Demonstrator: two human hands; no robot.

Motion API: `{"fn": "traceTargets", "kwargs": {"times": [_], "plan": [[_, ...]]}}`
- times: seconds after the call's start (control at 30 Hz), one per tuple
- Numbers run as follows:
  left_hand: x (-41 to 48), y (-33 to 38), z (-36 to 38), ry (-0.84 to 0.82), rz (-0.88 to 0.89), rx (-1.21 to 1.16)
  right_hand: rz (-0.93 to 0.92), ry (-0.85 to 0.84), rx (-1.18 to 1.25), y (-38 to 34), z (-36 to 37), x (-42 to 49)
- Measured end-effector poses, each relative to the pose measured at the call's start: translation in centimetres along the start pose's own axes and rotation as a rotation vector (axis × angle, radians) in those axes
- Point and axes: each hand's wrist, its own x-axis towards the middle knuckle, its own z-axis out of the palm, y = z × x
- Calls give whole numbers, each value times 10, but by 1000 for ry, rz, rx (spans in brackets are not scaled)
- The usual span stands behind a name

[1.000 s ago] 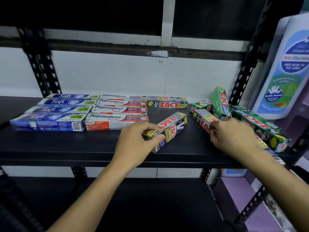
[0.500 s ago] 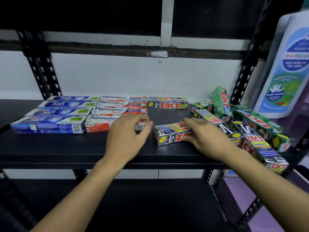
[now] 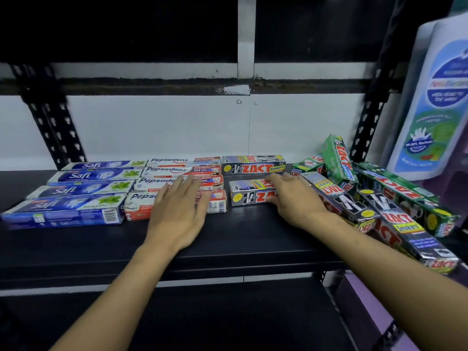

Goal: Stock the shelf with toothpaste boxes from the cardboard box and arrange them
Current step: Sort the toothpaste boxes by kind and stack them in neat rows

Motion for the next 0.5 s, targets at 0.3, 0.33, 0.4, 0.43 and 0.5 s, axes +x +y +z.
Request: {"fn": "traceTargets", "kwargs": {"times": [0.3, 0.33, 0.4, 0.43, 0.5], "plan": [[3, -1, 1, -69, -30, 66, 127, -99, -106, -14, 18, 52], [3, -1, 1, -69, -30, 67, 142, -103, -98, -14, 20, 56], [3, -1, 2, -67, -30, 68, 158, -99, -81, -14, 28, 63], [3, -1, 1, -69, -31, 66, 160, -86, -79, -14, 33, 65], [3, -1, 1, -75, -34, 64, 154, -51, -71, -10, 42, 68]]}}
